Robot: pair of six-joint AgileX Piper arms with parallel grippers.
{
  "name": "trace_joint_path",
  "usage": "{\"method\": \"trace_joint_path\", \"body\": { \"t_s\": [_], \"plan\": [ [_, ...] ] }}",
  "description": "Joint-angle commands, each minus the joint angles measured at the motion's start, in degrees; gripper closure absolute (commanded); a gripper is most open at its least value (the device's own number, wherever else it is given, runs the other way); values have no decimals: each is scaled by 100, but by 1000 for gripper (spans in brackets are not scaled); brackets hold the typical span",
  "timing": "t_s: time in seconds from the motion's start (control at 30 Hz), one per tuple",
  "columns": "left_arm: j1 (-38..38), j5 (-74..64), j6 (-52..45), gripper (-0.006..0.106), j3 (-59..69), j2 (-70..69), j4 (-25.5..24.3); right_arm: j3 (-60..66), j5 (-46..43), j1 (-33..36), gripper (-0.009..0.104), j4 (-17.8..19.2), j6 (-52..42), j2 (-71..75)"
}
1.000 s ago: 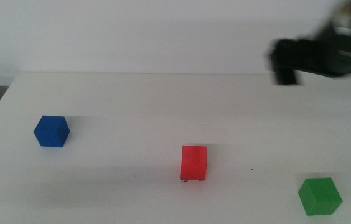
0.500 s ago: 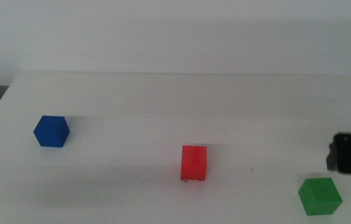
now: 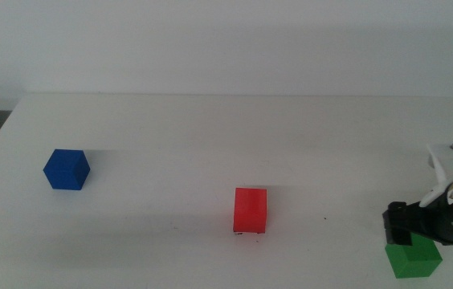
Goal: Stack red cubes first, then green, then blue cubes in a specific spot.
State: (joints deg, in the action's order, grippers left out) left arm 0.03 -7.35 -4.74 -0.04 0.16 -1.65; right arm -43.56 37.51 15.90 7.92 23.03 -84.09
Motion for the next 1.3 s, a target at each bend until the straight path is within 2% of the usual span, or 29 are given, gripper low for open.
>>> {"method": "trace_joint_path", "body": {
  "t_s": [0.0, 0.23, 0.33, 0.37, 0.47, 0.53, 0.6, 0.67, 0.73, 0.87, 1.03, 1.27],
  "plan": [
    [13, 76, 12, 7, 4, -16, 0, 20, -266, -51, 4, 30, 25, -138],
    [13, 76, 12, 7, 4, -16, 0, 20, -458, -51, 5, 113, 153, -627],
    [13, 76, 12, 7, 4, -16, 0, 20, -461, -51, 13, 130, 194, -820],
    [13, 76, 12, 7, 4, -16, 0, 10, -432, -51, 20, 141, 241, -845],
    [13, 76, 12, 7, 4, -16, 0, -87, -95, -38, 53, 380, 606, -863],
    [13, 76, 12, 7, 4, -16, 0, -418, 606, 96, 79, 708, 924, -746],
    [13, 76, 12, 7, 4, -16, 0, -893, 1336, 343, 93, 1056, 1330, -587],
    [13, 76, 12, 7, 4, -16, 0, -1579, 1946, 616, 95, 1160, 1512, -531],
    [13, 76, 12, 7, 4, -16, 0, -2322, 2340, 980, 89, 1146, 1510, -580],
    [13, 76, 12, 7, 4, -16, 0, -3504, 2521, 1706, 78, 1146, 1660, -976],
    [13, 76, 12, 7, 4, -16, 0, -4773, 2909, 2310, 78, 1015, 2211, -1919],
    [13, 76, 12, 7, 4, -16, 0, -5543, 3092, 2755, 78, 918, 2764, -2741]
  ]
}}
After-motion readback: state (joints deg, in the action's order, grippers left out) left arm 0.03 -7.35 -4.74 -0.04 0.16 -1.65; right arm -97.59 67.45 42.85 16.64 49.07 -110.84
